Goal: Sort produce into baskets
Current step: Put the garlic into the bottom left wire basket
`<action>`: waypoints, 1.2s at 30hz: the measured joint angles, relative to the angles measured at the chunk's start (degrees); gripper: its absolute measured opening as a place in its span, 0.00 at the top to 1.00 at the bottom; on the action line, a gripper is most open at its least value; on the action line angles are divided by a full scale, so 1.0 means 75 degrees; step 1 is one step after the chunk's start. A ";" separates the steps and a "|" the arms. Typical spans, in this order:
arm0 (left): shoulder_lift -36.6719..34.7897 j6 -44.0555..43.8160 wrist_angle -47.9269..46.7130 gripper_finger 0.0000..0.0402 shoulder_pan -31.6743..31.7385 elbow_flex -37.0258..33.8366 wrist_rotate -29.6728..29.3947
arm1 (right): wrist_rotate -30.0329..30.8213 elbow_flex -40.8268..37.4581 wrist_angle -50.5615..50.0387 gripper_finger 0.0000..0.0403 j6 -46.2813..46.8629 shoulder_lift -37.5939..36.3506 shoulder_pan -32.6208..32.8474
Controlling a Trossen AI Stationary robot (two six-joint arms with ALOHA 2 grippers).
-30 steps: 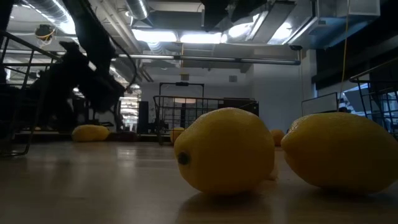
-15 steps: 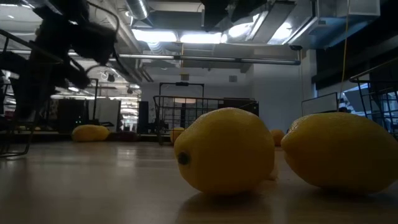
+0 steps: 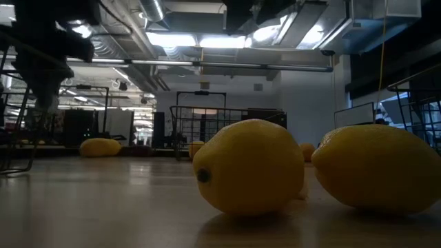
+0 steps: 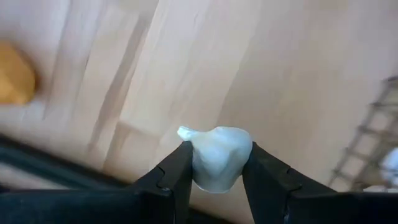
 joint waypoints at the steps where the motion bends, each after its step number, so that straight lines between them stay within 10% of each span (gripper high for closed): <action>1: -0.0185 0.0002 0.0082 0.70 -0.0061 0.0000 0.0127 | 0.0000 0.0000 0.0000 0.03 -0.0001 0.0000 -0.0001; 13: -0.1440 -0.0422 0.1683 0.71 -0.1386 0.0000 0.1734 | 0.0000 0.0000 0.0020 0.03 -0.0002 -0.0003 -0.0001; 36: -0.0049 -0.3083 0.4426 0.71 -0.5394 0.0006 0.1617 | 0.0000 0.0000 0.0150 0.03 -0.0003 -0.0003 -0.0055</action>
